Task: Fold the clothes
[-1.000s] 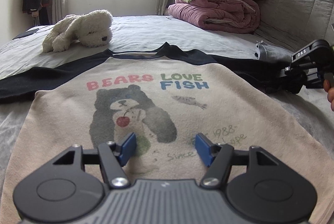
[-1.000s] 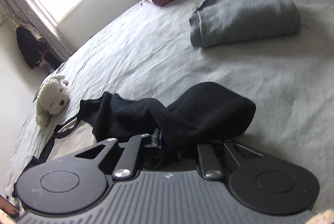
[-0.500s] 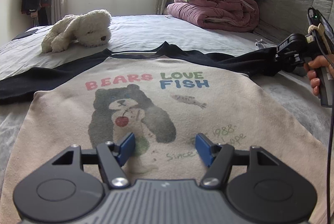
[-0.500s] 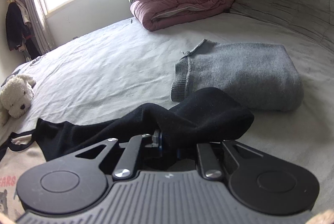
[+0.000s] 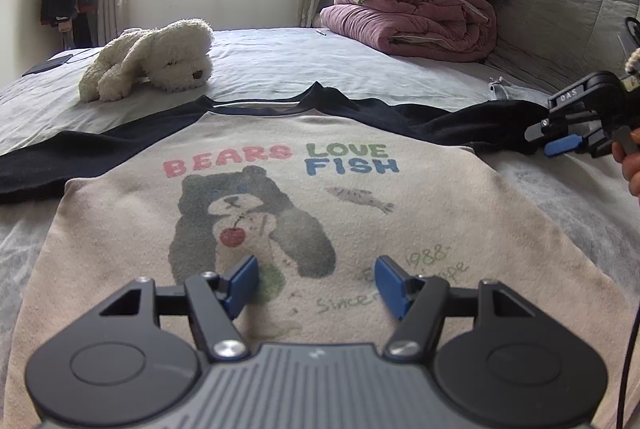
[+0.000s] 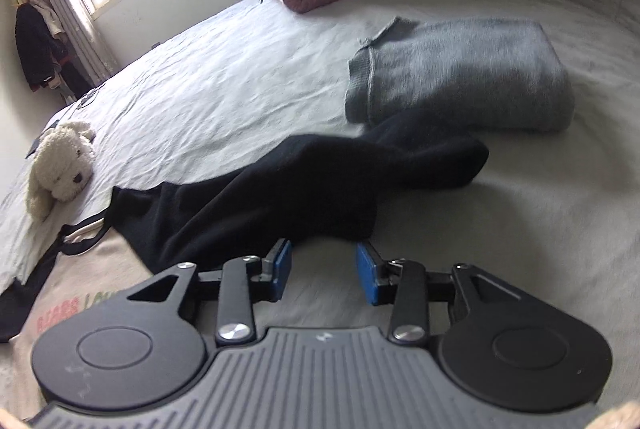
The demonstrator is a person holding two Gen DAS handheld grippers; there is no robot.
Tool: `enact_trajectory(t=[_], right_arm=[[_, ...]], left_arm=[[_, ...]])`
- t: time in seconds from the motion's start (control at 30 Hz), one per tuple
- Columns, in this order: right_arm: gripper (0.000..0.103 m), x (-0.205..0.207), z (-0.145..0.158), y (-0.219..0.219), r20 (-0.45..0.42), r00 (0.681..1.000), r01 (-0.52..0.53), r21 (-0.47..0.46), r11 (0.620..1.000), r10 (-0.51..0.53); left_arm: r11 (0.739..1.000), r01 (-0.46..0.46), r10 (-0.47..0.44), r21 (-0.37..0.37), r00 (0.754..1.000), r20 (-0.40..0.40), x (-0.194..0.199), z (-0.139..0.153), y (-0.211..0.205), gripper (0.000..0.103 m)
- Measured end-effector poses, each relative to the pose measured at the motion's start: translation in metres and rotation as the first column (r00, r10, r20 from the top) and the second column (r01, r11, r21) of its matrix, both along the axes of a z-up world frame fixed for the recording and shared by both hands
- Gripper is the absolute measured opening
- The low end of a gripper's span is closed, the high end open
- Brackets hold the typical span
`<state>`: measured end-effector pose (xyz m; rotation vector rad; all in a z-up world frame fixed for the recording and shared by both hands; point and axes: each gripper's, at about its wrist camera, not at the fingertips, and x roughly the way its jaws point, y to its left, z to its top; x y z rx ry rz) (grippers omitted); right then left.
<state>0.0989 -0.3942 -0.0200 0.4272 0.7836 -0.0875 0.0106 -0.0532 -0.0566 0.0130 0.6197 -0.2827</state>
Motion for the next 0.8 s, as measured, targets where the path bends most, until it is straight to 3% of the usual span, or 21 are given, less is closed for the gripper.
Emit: enact_trajectory(t=[0.13,0.23,0.33,0.67,0.73,0.8], right_arm=[[0.041,-0.026,-0.004,0.003,-0.098,0.991,-0.07,0.173,0.982,0.088],[0.041,-0.044,-0.012,0.003,-0.143,0.975,-0.114,0.325,0.939,0.168],[0.041,-0.062,-0.02,0.0,-0.154,0.966,-0.128,0.42,0.899,0.209],[0.037,-0.094,-0.054,-0.008,-0.106,0.914,-0.227,0.665,0.711,0.391],[0.035,-0.092,-0.058,-0.003,-0.079,0.907,-0.253,0.683,0.685,0.414],[0.033,-0.088,-0.06,0.003,-0.055,0.901,-0.275,0.696,0.663,0.431]], left_arm=[[1.0,0.002,-0.002,-0.009,1.0,-0.002,0.0,0.002,0.001,0.065],[1.0,0.004,-0.004,-0.016,1.0,-0.004,0.001,0.003,0.001,0.065],[1.0,0.002,-0.002,-0.022,1.0,-0.009,0.0,0.003,0.003,0.065],[1.0,0.007,-0.007,-0.02,1.0,-0.003,-0.002,0.003,-0.002,0.065],[0.999,0.03,-0.03,-0.045,1.0,-0.002,-0.003,0.005,-0.004,0.06],[0.996,0.066,-0.067,-0.056,0.998,-0.015,-0.002,0.008,-0.008,0.049]])
